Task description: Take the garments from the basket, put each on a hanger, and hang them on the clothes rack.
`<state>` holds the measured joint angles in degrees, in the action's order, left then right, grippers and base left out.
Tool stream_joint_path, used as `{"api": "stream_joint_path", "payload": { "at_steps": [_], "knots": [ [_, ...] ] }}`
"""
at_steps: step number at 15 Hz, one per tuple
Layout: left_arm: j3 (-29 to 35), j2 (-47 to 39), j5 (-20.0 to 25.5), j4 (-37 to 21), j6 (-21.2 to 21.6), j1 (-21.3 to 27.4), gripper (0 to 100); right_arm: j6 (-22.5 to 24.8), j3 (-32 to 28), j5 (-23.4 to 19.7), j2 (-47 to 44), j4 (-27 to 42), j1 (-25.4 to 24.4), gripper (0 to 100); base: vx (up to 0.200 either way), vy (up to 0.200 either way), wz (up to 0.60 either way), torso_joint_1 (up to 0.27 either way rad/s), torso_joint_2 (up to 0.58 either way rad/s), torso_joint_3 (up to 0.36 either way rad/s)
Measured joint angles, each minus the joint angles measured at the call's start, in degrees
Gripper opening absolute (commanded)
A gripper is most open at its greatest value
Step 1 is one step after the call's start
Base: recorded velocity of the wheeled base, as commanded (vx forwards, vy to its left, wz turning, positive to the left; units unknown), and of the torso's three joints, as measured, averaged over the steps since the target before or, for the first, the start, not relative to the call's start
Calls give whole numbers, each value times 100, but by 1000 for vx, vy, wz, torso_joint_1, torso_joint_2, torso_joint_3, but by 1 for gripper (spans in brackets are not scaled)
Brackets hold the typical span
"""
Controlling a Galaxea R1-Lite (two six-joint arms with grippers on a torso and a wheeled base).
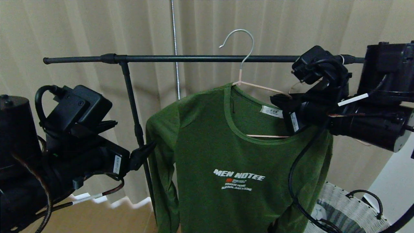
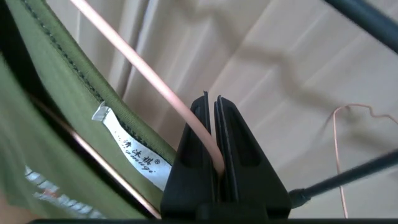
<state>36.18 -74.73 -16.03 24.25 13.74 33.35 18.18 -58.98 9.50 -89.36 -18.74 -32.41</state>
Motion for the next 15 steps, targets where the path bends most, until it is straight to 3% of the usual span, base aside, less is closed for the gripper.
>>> {"api": "stream_joint_path", "payload": {
  "at_steps": [7,8,15],
  "knots": [
    [-151,-132,629,0,2,-428,100,-26,256,-96,529,-6,-9,0,0,0,0,0,0,0],
    [-151,-151,701,0,2,-433,0,-28,256,-140,553,-6,-24,0,0,0,0,0,0,0],
    [-134,-324,722,6,-9,-655,0,-9,262,-156,601,-313,-38,0,0,0,0,0,0,0]
  ]
}}
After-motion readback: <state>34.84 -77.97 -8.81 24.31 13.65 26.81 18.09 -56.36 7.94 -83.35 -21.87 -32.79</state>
